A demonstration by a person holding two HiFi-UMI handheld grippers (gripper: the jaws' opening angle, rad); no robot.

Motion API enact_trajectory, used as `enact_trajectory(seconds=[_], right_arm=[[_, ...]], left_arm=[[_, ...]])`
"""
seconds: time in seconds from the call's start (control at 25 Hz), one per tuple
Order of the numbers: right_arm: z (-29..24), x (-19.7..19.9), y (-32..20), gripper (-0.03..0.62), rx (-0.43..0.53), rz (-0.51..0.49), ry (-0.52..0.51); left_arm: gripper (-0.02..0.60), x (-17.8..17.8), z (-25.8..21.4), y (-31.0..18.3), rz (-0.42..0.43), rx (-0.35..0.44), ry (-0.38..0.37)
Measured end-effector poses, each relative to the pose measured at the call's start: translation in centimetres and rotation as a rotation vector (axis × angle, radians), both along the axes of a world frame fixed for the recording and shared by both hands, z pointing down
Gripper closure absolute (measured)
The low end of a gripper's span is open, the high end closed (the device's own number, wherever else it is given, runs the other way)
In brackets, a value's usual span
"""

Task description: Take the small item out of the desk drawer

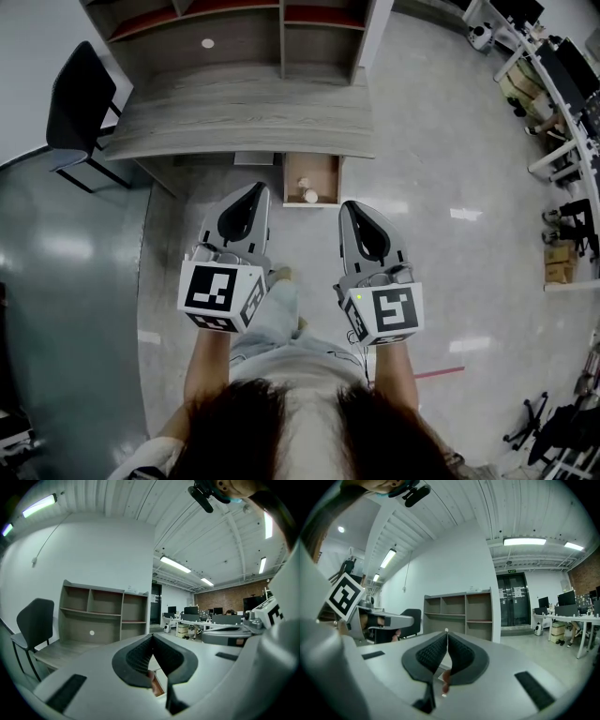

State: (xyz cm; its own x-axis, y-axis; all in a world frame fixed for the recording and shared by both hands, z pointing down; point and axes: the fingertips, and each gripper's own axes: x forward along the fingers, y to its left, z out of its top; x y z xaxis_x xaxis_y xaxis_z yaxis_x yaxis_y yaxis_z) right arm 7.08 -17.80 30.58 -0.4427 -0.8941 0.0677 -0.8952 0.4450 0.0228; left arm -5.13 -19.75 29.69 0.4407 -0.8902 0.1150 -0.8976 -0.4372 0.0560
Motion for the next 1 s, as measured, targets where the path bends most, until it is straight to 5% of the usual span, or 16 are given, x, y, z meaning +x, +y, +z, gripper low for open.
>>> enact_trajectory(seconds=[1.0], right_arm=[[11.7,-2.7,-13.8,0.565,-0.213,-0.01,0.072]], left_arm=[[0.569,-3.2,4.9,-12.7,0.023,-0.08,0.006]])
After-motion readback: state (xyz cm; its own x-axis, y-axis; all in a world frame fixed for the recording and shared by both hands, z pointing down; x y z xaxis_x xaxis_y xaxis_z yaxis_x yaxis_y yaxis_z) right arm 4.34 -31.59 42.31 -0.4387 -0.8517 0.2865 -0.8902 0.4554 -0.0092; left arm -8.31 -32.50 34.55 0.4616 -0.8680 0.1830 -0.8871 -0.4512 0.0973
